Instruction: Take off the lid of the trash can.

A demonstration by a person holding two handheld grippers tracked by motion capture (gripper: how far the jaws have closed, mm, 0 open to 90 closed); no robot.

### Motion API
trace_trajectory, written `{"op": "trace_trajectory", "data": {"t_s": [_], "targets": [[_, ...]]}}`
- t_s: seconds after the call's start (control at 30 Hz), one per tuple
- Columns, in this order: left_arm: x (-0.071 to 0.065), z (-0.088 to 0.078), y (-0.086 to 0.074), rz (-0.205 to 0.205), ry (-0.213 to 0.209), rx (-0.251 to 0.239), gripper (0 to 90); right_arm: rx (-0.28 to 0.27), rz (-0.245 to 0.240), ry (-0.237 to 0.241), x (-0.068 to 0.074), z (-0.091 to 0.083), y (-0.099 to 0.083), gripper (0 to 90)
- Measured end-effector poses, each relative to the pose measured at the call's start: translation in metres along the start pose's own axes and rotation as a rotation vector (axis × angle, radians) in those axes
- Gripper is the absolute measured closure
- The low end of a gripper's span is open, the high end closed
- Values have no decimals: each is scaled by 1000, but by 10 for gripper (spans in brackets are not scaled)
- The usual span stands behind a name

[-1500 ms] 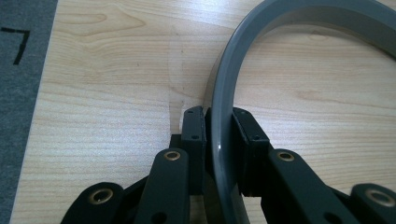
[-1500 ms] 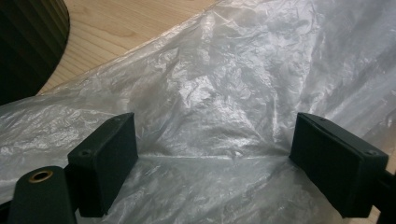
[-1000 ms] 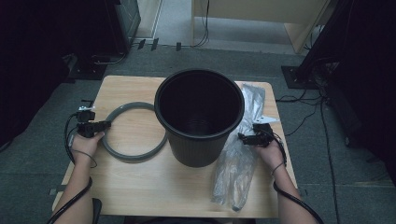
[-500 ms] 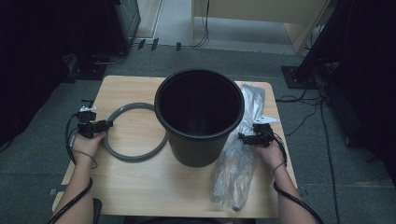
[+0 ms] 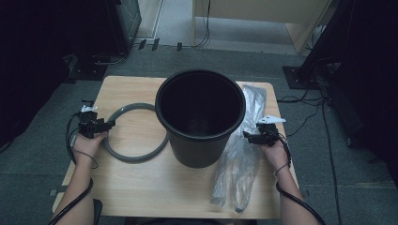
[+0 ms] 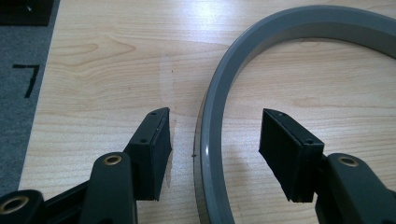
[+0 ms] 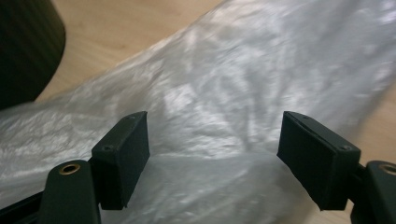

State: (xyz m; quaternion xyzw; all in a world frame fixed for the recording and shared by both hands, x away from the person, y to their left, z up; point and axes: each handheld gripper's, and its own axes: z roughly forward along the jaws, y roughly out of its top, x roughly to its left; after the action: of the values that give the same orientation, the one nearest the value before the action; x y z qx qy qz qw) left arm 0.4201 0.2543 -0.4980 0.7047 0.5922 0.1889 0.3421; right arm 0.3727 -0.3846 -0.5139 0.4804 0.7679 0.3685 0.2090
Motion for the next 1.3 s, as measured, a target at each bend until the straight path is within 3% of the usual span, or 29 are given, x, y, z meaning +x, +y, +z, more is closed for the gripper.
{"op": "trace_trajectory", "data": {"t_s": [0.17, 0.3, 0.43, 0.67, 0.73, 1.13, 1.3], "targets": [[-1, -2, 1, 9, -1, -9, 418, -4, 27, -46, -11, -10, -3, 220], [-5, -5, 4, 22, -6, -21, 405, 41, 56, -49, -17, -7, -10, 182], [-7, -7, 5, 27, -12, -32, 403, 42, 85, -33, -18, -5, -13, 152], [-9, -8, 6, 42, -13, -35, 385, 42, 29, -35, -8, 3, -10, 153], [-10, -9, 6, 43, -13, -42, 379, 36, 28, -34, -7, 3, -10, 204], [-10, -9, 6, 48, -3, -50, 354, -5, -19, 38, 2, 2, -9, 718], [-9, -8, 6, 47, 2, -49, 350, -6, 29, 67, 1, 1, -10, 824]]}}
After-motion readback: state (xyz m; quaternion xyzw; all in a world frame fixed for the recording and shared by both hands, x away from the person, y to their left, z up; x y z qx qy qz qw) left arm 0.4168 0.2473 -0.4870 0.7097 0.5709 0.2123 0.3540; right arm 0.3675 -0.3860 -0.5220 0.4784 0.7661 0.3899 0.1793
